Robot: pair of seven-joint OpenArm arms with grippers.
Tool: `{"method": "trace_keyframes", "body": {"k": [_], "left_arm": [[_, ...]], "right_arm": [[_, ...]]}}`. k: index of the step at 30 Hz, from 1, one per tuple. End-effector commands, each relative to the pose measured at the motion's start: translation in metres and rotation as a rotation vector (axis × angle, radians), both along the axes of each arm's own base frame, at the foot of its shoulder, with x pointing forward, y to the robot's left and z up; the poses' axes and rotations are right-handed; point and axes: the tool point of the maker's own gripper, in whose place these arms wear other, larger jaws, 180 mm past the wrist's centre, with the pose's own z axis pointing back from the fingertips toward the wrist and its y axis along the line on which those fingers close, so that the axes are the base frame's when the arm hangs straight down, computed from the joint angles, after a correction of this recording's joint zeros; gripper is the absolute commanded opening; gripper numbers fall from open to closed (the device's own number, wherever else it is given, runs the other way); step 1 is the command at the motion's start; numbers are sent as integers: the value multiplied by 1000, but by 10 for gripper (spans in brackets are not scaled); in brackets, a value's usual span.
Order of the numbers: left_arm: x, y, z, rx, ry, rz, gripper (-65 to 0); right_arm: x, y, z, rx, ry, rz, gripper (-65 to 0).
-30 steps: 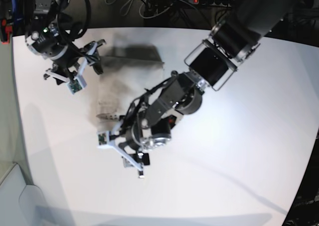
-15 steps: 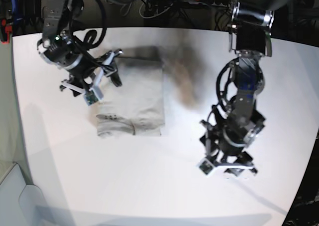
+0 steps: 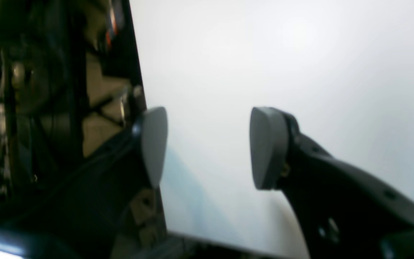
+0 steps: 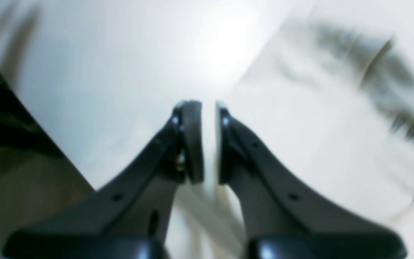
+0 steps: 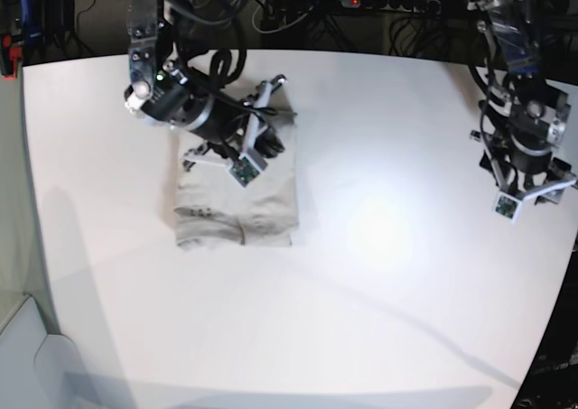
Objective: Layout the t-shirt on the table in an organized manner, then fold the t-shirt properly
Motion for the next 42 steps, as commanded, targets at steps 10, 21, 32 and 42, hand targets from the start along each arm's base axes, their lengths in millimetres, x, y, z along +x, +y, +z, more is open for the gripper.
{"method": "trace_keyframes", "body": {"k": [10, 21, 32, 42], "left_arm": [[-28, 45, 13, 42, 5, 95, -299], [-47, 46, -1, 40, 59, 102, -299], [-80, 28, -34, -47, 148, 78, -447], [-115, 1, -58, -149, 210, 80, -649]], "right_arm": [[-17, 4, -37, 24, 109, 13, -650], [-21, -3, -22, 38, 41, 5, -650], [-48, -48, 0, -16, 1, -107, -650], [-85, -124, -28, -151, 113, -257, -650]]}}
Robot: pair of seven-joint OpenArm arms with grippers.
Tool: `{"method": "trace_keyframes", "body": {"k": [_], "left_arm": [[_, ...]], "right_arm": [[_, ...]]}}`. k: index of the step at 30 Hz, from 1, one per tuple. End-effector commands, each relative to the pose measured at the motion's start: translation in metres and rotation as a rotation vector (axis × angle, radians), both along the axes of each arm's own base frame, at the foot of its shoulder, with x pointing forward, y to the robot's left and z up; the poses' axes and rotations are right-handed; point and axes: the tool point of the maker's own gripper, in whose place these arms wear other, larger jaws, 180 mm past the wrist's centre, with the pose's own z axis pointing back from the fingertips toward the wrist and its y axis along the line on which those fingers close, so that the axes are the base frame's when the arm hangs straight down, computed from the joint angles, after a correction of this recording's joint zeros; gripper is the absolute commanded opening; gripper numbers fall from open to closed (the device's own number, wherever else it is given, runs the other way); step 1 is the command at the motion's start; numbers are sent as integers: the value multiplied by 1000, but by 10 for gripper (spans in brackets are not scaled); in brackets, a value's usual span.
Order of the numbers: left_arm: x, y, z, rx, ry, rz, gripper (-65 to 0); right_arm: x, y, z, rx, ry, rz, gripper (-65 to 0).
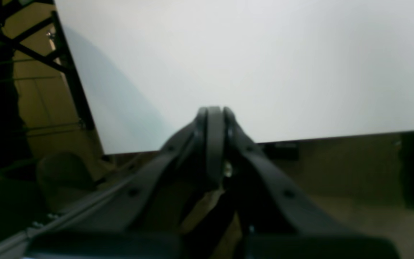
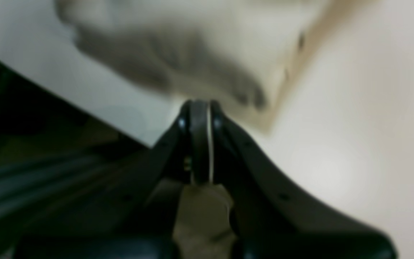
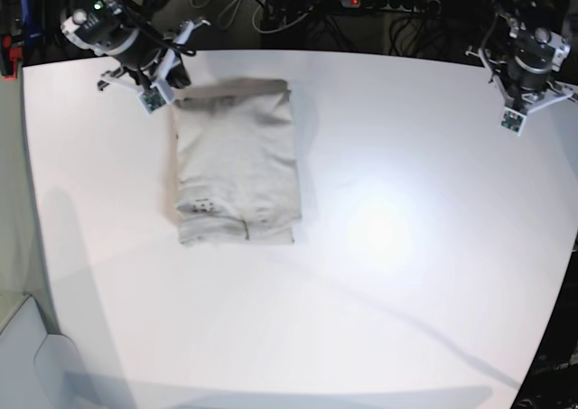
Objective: Layout the t-shirt on the table in an organized manner, then fold the t-shirt properly
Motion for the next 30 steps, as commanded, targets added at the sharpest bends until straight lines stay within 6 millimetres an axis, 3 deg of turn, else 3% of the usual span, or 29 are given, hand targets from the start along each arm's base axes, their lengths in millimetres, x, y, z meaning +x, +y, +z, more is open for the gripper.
{"method": "trace_keyframes", "body": {"k": [1, 9, 17, 23, 30], "left_arm": [[0, -4, 3, -4, -15, -8, -649], [-12, -50, -14, -199, -22, -2, -649], [-41, -116, -40, -366, 73, -97, -649], [-63, -145, -54, -424, 152, -151, -649], [-92, -154, -88, -482, 262, -123, -649]], "right_arm": [[1, -6, 5, 1, -26, -8, -650], [-33, -63, -3, -45, -16, -158, -650], [-76, -115, -44, -54, 100, -340, -650], [-113, -135, -84, 13, 159, -462, -650], [-149, -140, -134, 115, 225, -589, -650]]}}
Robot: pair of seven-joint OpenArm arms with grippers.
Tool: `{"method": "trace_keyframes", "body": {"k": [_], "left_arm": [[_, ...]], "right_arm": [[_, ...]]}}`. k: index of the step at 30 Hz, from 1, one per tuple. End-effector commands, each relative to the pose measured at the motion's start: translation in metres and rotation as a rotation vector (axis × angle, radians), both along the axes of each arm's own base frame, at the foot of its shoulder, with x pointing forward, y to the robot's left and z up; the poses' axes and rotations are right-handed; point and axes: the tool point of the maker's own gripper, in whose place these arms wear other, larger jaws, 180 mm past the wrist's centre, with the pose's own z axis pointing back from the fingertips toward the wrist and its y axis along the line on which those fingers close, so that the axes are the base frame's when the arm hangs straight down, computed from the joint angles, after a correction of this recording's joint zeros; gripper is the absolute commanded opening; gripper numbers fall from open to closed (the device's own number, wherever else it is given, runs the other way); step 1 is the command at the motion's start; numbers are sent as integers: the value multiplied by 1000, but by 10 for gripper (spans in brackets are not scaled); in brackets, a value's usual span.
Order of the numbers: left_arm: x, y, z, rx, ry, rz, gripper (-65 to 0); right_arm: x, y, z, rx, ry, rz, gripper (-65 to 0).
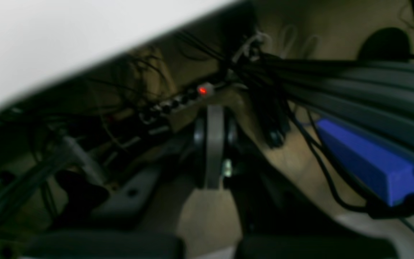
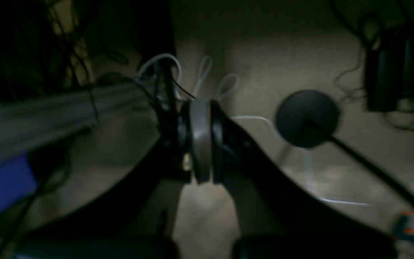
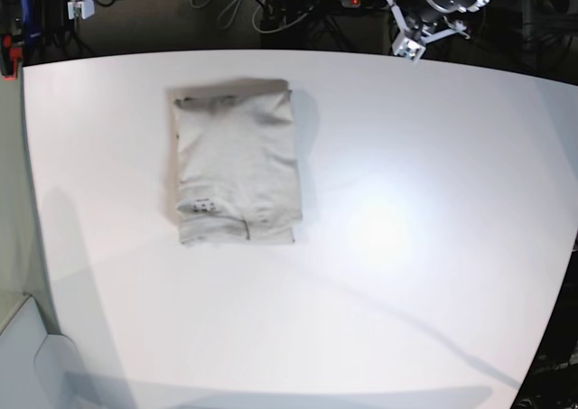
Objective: Layout the t-shirt on the table in an organized manner, then fold the t-shirt properly
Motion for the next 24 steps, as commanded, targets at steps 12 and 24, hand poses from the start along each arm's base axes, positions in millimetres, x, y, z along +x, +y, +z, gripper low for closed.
{"method": "trace_keyframes", "body": {"k": [12, 24], "left_arm": [[-61, -33, -33, -148, 84, -132, -649], [-128, -26, -105, -173, 292, -120, -649]], "right_arm": [[-24, 23, -57, 148, -1, -183, -650], [-23, 91, -88, 299, 130, -67, -650]]}}
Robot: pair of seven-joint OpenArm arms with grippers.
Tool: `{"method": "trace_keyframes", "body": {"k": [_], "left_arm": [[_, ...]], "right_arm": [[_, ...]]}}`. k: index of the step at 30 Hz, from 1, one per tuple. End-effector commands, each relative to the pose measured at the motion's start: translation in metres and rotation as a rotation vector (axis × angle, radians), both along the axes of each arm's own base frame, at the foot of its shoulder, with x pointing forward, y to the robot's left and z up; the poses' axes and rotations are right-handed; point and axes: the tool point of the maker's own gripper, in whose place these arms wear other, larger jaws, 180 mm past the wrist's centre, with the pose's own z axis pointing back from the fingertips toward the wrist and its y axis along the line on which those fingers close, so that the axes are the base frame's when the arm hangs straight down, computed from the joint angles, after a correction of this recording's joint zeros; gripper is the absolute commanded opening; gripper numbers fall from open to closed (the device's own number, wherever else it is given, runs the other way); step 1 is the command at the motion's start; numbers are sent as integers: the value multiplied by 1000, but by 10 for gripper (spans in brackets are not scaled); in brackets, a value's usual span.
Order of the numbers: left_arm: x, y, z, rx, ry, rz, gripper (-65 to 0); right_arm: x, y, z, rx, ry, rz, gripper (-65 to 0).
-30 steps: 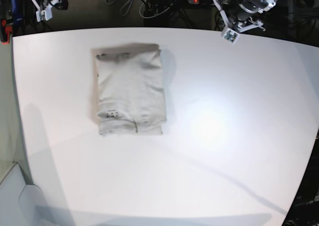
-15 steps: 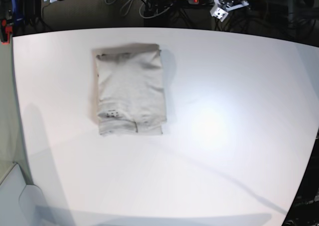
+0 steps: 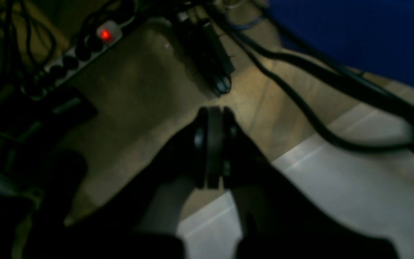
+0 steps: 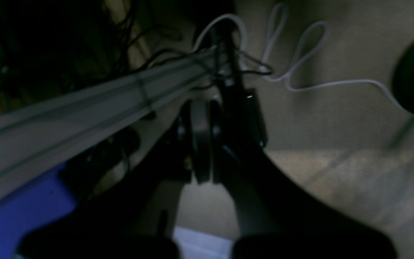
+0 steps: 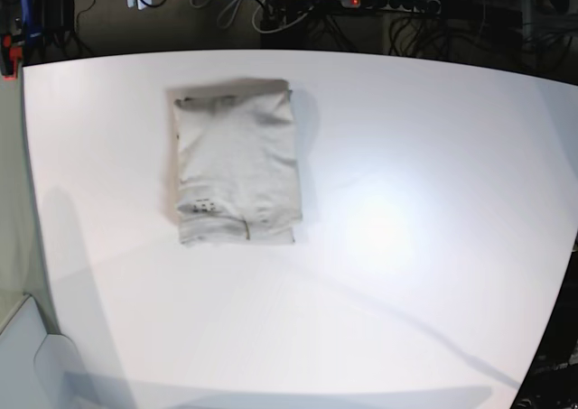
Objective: Layout the t-shirt on the table in an organized manner, then fold the t-shirt properly
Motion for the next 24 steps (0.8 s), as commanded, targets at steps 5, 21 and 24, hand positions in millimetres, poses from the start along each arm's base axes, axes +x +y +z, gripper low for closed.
{"method": "trace_keyframes", "body": {"k": [5, 21, 24], "left_arm": [[-11, 16, -36, 122, 84, 127, -649], [-5, 67, -95, 426, 109, 579, -649], [3, 83, -94, 507, 47, 616, -649]], "right_arm": [[-5, 20, 1, 45, 4, 139, -650], [-6, -63, -29, -575, 97, 128, -650], [-4, -49, -29, -561, 71, 121, -650]]}}
